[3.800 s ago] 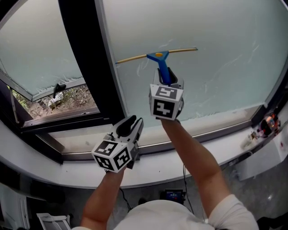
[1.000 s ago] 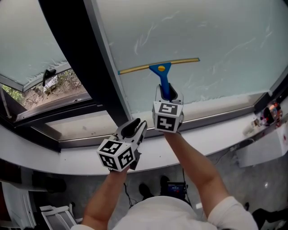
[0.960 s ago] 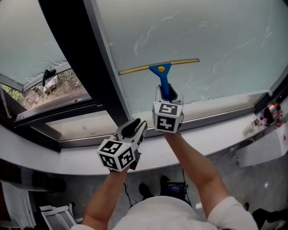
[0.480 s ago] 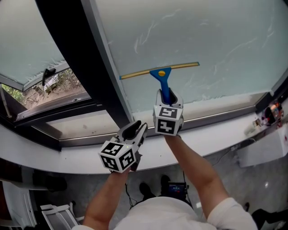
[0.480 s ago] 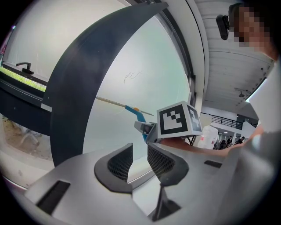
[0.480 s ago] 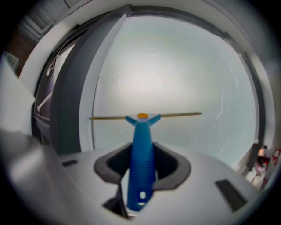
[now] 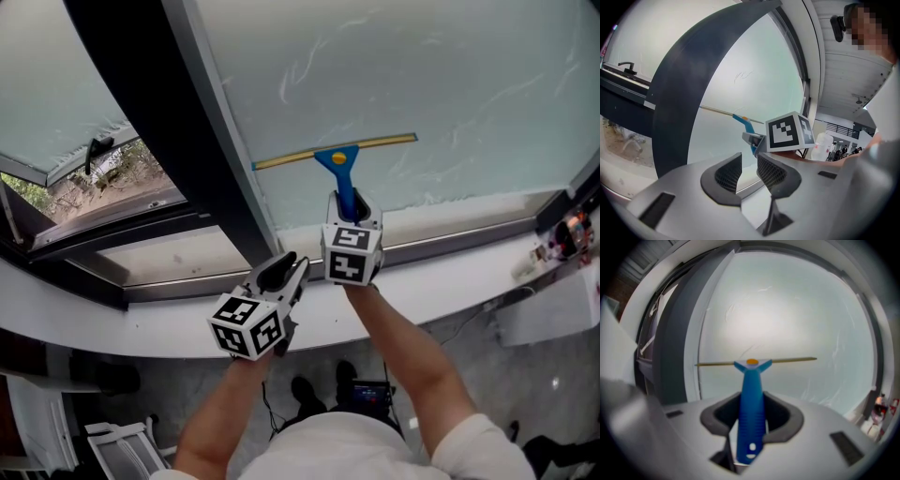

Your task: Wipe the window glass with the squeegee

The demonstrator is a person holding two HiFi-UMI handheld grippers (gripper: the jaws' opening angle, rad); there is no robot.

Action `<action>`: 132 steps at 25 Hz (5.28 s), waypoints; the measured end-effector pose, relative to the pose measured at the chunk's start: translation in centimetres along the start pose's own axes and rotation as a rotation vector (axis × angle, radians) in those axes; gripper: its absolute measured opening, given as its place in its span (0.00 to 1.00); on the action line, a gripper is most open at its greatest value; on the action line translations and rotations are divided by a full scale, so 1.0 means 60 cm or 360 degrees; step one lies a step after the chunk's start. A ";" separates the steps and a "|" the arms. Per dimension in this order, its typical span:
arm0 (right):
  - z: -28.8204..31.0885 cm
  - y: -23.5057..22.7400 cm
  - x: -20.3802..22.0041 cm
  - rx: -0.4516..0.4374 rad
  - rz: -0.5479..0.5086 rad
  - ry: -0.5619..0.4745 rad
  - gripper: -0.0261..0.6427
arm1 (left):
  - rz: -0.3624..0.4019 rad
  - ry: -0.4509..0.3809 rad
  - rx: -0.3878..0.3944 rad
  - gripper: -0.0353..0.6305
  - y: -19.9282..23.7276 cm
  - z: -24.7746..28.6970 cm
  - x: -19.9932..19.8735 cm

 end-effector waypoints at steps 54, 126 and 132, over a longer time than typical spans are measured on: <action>0.117 0.010 0.282 -0.0086 -0.0018 0.0312 0.27 | -0.0095 0.0301 0.0014 0.25 0.064 0.094 0.171; 0.112 -0.028 0.530 -0.0112 -0.0029 0.0798 0.27 | -0.0147 0.0456 0.0064 0.25 0.075 0.109 0.266; 0.074 -0.050 0.513 -0.0085 -0.0004 0.0776 0.27 | -0.0127 0.0453 0.0113 0.25 0.054 0.104 0.262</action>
Point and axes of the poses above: the fingertips, and each gripper's own axes: z forward along the fingers, y to its left, x out of its underside, the point moved 4 cm from there along -z, backward along the fingers, and after that the axes turned 5 degrees about y, right-handed, at the moved point
